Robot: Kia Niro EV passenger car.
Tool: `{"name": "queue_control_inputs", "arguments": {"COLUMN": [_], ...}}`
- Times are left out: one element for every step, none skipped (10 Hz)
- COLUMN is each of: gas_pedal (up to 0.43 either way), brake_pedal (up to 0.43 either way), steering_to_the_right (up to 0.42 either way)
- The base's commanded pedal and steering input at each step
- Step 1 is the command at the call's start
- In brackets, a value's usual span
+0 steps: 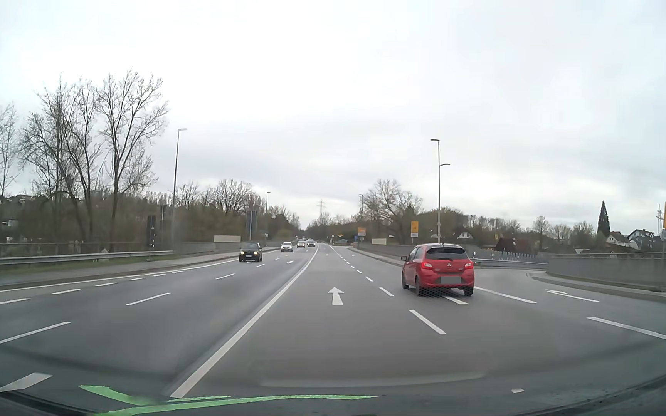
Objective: Follow the waypoints while adhering to traffic rules and regulations
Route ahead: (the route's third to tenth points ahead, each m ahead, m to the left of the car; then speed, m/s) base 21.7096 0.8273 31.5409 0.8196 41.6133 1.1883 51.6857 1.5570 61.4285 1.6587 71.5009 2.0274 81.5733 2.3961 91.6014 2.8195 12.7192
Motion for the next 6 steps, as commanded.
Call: {"name": "queue_control_inputs", "arguments": {"gas_pedal": [0.189, 0.189, 0.189, 0.189, 0.189, 0.189], "brake_pedal": [0.000, 0.000, 0.000, 0.000, 0.000, 0.000], "steering_to_the_right": [-0.001, -0.001, -0.001, -0.001, -0.001, -0.001]}}
